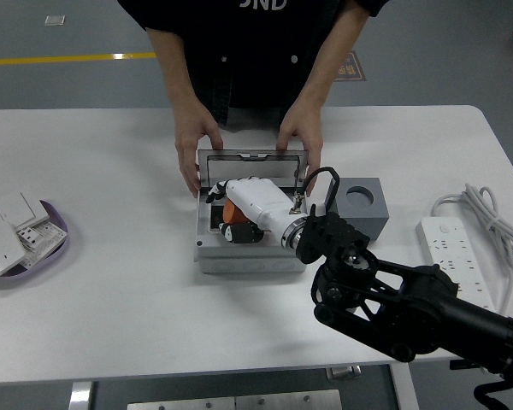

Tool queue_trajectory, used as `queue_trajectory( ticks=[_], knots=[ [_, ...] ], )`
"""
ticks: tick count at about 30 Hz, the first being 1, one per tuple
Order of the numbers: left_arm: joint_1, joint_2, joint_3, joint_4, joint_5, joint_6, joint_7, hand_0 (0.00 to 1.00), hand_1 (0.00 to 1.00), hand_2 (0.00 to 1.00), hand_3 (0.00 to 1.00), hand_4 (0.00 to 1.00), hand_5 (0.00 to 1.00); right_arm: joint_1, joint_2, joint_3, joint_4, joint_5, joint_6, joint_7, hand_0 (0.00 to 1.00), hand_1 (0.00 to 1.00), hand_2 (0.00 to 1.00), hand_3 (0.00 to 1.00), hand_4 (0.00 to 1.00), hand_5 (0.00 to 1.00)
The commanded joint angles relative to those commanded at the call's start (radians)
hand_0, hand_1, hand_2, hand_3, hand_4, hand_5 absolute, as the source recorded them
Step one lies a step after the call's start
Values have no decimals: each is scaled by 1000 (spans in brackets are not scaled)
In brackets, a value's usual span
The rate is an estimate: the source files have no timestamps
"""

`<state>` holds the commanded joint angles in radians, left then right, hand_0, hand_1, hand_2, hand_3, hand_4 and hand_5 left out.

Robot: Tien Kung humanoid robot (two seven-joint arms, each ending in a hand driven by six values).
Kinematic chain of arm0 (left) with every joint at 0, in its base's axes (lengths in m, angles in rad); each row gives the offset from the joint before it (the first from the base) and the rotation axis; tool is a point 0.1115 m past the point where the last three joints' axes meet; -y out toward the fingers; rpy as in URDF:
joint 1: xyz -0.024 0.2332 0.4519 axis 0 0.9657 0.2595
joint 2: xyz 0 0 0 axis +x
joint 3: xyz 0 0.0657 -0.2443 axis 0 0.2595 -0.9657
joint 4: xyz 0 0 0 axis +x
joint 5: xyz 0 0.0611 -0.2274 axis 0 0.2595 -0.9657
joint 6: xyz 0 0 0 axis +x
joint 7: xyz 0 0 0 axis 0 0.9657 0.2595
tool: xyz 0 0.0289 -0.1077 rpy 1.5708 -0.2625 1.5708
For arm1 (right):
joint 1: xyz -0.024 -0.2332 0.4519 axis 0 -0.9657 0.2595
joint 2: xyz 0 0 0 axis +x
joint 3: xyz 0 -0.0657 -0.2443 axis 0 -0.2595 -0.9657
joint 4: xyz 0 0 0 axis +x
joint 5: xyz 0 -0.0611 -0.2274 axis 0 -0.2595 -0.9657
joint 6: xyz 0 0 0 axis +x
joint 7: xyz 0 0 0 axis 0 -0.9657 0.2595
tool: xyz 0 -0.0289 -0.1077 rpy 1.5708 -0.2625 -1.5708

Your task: Pick up the cylinder from the cube,place it in the box,flap close box

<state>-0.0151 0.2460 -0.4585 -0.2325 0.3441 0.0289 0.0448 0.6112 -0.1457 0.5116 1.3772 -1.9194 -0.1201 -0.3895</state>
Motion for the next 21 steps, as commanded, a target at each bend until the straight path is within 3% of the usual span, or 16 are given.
queue_trajectory(
  ticks=[12,16,21],
  knots=[
    [-1,0,-16,-7,19,0,1,593,628,626,638,705,225,-14,-9,10,-15,23,-6,28,856,712,730,726,655,471],
    [0,-1,-26,-10,28,0,1,593,628,626,638,705,225,-39,-33,39,34,100,-27,47,856,712,730,726,655,471],
    [3,-5,-28,-9,29,0,1,593,629,623,638,705,223,-70,-88,92,141,222,-54,70,854,703,720,718,660,472]
  ],
)
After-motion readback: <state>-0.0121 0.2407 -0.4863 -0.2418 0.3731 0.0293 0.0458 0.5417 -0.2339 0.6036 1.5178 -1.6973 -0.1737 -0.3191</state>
